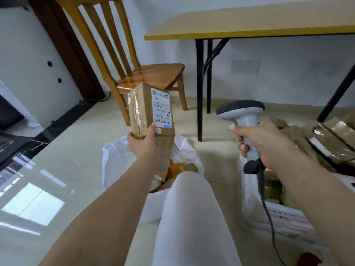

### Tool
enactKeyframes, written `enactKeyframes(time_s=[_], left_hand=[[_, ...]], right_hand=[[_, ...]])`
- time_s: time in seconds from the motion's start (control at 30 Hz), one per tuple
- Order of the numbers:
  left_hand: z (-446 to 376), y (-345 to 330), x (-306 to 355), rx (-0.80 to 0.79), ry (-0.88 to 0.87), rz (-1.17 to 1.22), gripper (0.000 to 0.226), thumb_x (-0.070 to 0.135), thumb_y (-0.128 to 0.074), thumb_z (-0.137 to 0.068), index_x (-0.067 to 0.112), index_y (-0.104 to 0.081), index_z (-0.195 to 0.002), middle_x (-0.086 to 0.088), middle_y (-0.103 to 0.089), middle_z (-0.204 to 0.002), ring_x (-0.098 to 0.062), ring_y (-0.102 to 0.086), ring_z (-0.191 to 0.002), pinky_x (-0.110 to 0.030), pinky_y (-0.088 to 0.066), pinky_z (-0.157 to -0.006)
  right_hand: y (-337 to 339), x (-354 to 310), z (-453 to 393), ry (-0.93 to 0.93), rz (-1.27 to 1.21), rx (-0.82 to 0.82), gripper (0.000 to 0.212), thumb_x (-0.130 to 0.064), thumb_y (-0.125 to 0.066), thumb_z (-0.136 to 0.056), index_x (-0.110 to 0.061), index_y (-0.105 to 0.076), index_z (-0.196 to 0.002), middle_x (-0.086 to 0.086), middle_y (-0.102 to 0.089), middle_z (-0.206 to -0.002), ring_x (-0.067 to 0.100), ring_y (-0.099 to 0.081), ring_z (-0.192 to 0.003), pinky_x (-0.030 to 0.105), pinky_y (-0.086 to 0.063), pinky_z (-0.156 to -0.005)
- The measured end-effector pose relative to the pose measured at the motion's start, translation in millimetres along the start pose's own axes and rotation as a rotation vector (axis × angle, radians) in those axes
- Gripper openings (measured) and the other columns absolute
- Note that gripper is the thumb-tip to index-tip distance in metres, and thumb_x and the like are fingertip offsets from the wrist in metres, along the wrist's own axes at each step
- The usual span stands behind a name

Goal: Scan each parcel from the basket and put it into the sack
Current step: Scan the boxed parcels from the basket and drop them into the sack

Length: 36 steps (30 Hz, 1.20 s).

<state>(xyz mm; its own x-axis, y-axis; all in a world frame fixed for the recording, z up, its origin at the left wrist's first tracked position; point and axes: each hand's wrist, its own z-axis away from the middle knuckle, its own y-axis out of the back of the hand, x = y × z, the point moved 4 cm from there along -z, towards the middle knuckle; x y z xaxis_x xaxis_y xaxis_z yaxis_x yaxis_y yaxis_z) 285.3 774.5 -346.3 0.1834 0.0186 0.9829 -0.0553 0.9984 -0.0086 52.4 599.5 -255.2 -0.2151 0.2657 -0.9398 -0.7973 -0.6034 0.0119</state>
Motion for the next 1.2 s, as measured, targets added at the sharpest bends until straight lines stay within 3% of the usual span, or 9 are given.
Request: enactKeyframes(time_s=[0.07, 0.2, 0.43, 0.57, 0.63, 0.73, 0.93, 1.2], left_hand=[[-27, 35, -6, 0.106, 0.015, -0.109, 0.101, 0.058, -0.077, -0.055, 0.02, -0.037, -0.14, -0.004, -0.042, -0.129, -0.028, -0.052, -0.118, -0.044, -0.05, -0.1], [-60, 85, -25, 0.218, 0.045, -0.32, 0.091, 0.038, -0.08, -0.071, 0.016, -0.031, -0.144, -0.013, -0.031, -0.139, -0.034, -0.048, -0.121, -0.04, -0.042, -0.103], [-90, 117, -54, 0.283, 0.043, -0.59, 0.088, 0.026, -0.079, -0.072, 0.019, -0.026, -0.142, -0.011, -0.027, -0.139, -0.037, -0.039, -0.124, -0.047, -0.041, -0.101], [-103, 114, -75, 0.115, 0.058, -0.657, 0.102, 0.032, -0.081, -0.075, 0.029, -0.016, -0.153, -0.01, -0.023, -0.146, -0.03, -0.044, -0.123, -0.046, -0.041, -0.106], [-105, 106, -86, -0.012, 0.052, -0.781, 0.094, 0.043, -0.077, -0.078, 0.026, -0.024, -0.153, -0.009, -0.024, -0.15, -0.028, -0.045, -0.125, -0.042, -0.039, -0.108], [-106, 102, -97, -0.035, 0.097, -0.889, 0.076, 0.054, -0.066, -0.084, 0.021, -0.041, -0.148, -0.014, -0.028, -0.15, -0.032, -0.045, -0.129, -0.042, -0.04, -0.108], [-95, 82, -77, -0.085, 0.015, -0.87, 0.065, 0.048, -0.063, -0.087, 0.023, -0.046, -0.144, -0.011, -0.038, -0.148, -0.029, -0.045, -0.133, -0.045, -0.037, -0.111], [-21, -13, -20, -0.268, -0.204, -0.757, 0.054, 0.037, -0.063, -0.091, 0.022, -0.049, -0.142, -0.004, -0.037, -0.151, -0.026, -0.043, -0.134, -0.042, -0.04, -0.109]], right_hand=[[-23, 9, -7, -0.016, 0.025, -0.04, 0.02, -0.017, -0.071, -0.088, -0.009, -0.053, -0.085, 0.005, -0.05, -0.064, 0.012, -0.04, -0.043, 0.023, -0.039, -0.042], [-61, 28, -21, -0.061, 0.083, -0.09, 0.02, -0.017, -0.072, -0.088, -0.007, -0.055, -0.091, 0.006, -0.053, -0.066, 0.014, -0.042, -0.046, 0.027, -0.041, -0.046], [-100, 54, -40, -0.111, 0.16, -0.129, 0.02, -0.017, -0.07, -0.089, -0.008, -0.054, -0.08, 0.006, -0.051, -0.063, 0.015, -0.039, -0.046, 0.027, -0.04, -0.049], [-107, 65, -49, -0.13, 0.165, -0.128, 0.024, -0.016, -0.07, -0.089, -0.009, -0.051, -0.077, 0.006, -0.049, -0.061, 0.015, -0.037, -0.045, 0.023, -0.037, -0.045], [-106, 69, -53, -0.135, 0.172, -0.123, 0.024, -0.016, -0.07, -0.089, -0.008, -0.051, -0.077, 0.006, -0.048, -0.061, 0.015, -0.037, -0.044, 0.024, -0.036, -0.045], [-104, 72, -56, -0.141, 0.175, -0.121, 0.023, -0.016, -0.07, -0.089, -0.007, -0.052, -0.078, 0.007, -0.049, -0.061, 0.015, -0.037, -0.043, 0.024, -0.037, -0.045], [-91, 66, -53, -0.136, 0.142, -0.108, 0.021, -0.015, -0.07, -0.088, -0.008, -0.053, -0.08, 0.005, -0.05, -0.06, 0.014, -0.039, -0.041, 0.024, -0.039, -0.043], [-36, 43, -28, -0.082, 0.031, -0.063, 0.019, -0.017, -0.07, -0.089, -0.008, -0.054, -0.087, 0.004, -0.052, -0.063, 0.012, -0.042, -0.042, 0.023, -0.041, -0.039]])
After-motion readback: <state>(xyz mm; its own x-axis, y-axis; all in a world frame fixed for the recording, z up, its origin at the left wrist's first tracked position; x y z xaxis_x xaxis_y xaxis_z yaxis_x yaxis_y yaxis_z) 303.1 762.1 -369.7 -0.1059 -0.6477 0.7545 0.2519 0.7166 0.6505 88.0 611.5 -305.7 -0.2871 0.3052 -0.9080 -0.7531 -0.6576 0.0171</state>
